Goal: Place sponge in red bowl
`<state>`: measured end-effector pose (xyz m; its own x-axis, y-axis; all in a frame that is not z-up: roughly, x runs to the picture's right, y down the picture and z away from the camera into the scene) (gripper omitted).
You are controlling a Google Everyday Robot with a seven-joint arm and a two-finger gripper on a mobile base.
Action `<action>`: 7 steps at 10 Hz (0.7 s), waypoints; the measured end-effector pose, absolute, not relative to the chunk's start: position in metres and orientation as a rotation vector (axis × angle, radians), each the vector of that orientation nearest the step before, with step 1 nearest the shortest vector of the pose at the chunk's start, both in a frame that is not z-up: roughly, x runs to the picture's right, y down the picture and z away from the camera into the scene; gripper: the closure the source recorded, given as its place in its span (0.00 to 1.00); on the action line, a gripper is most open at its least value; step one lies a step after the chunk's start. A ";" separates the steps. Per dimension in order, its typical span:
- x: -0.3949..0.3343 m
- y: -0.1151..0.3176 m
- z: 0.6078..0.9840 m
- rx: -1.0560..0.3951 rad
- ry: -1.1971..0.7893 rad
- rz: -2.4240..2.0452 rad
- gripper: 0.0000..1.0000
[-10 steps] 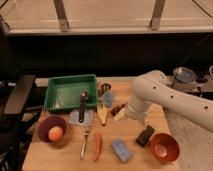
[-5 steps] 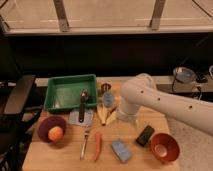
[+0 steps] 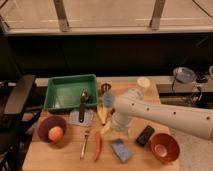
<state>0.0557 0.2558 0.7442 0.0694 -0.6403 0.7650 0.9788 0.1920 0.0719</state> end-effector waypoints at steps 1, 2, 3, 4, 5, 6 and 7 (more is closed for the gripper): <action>0.059 0.266 0.749 -0.561 -0.793 -1.295 0.20; 0.062 0.276 0.751 -0.579 -0.815 -1.273 0.20; 0.066 0.285 0.752 -0.599 -0.832 -1.257 0.20; 0.069 0.293 0.752 -0.615 -0.846 -1.243 0.20; 0.071 0.302 0.753 -0.632 -0.861 -1.230 0.22; 0.072 0.310 0.753 -0.645 -0.879 -1.221 0.31; 0.071 0.315 0.753 -0.652 -0.891 -1.216 0.40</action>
